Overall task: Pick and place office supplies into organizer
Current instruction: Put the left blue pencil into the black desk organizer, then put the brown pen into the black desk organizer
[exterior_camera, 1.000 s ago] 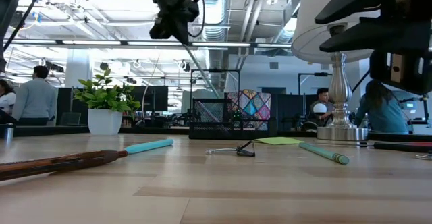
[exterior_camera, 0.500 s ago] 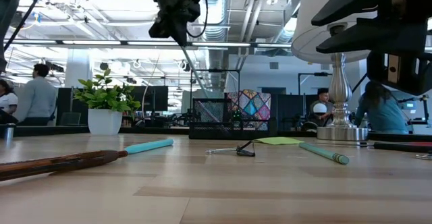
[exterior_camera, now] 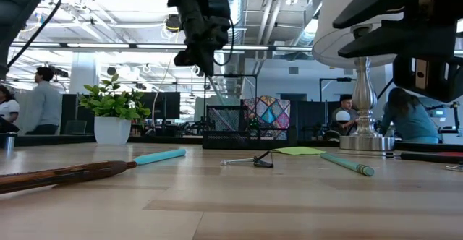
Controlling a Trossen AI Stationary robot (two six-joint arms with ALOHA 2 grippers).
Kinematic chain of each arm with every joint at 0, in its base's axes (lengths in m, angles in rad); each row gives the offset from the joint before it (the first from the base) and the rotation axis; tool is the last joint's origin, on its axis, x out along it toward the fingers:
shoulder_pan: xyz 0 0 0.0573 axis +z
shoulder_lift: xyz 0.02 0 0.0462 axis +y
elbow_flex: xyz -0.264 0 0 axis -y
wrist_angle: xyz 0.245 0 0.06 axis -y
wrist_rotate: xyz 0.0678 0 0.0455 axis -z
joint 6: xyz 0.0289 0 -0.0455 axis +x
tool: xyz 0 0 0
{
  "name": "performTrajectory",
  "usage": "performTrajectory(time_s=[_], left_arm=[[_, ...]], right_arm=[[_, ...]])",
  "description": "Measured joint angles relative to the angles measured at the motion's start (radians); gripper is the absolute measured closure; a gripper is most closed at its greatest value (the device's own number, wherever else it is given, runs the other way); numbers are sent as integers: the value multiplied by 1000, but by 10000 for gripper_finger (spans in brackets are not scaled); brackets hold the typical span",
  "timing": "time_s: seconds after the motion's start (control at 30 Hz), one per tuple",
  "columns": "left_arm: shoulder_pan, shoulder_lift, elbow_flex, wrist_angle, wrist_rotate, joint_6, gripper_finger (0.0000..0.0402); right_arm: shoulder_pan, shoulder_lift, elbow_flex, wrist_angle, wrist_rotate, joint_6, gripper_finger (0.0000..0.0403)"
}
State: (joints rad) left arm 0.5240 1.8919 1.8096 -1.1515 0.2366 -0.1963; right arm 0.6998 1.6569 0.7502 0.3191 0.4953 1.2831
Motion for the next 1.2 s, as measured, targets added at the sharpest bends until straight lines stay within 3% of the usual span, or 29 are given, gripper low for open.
performTrajectory(time_s=[0.33, 0.47, 0.7, 0.87, 0.97, 1.2], left_arm=[[-2, 7, 48, 0, 8, 19, 325], [-2, 7, 104, -34, -79, 7, 308], [-43, 7, 323, -218, -101, -81, 312], [-234, 5, 488, -414, -249, -179, 321], [-406, -4, 505, -416, -384, -300, 321], [-847, -14, 481, -418, -734, -762, 322]], right_arm=[[0, 0, 0, 1, 0, 1, 310], [0, 0, 0, 0, -3, 1, 310], [0, 0, 0, 1, -26, -4, 310], [-4, 0, 0, 0, -26, -31, 310], [-9, 0, 0, 0, -50, -35, 310], [-7, 0, -1, -5, -119, -46, 310]])
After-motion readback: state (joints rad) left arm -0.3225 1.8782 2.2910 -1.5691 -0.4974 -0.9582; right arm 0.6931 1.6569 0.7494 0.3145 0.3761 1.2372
